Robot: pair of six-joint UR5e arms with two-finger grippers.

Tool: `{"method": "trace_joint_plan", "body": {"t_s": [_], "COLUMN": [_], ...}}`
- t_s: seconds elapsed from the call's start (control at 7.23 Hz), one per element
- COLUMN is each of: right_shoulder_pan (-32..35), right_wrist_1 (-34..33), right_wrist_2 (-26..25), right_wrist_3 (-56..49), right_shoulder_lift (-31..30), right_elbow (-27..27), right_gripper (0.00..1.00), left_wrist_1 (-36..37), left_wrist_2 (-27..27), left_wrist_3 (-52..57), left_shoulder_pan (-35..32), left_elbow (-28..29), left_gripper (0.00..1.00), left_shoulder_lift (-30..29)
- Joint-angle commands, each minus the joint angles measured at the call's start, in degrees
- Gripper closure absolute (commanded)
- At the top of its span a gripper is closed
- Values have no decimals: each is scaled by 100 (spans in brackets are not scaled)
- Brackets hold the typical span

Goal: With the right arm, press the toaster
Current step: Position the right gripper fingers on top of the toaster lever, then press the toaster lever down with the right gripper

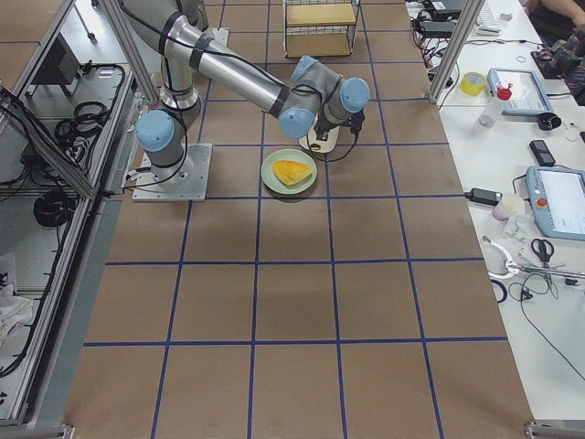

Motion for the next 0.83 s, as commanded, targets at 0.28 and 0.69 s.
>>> {"method": "trace_joint_plan", "body": {"t_s": [0.28,0.69], "right_shoulder_pan": [-9,-9], "right_wrist_1": [-84,-118], "right_wrist_2": [-4,-13], "right_wrist_3": [21,73], "right_shoulder_lift": [37,186], "right_elbow": [22,39], "right_gripper": [100,100], "left_wrist_1": [0,0], "left_wrist_2": [0,0], "left_wrist_3": [0,0], "left_shoulder_pan": [0,0], "left_elbow": [0,0], "left_gripper": [0,0], "left_shoulder_lift": [2,2]}}
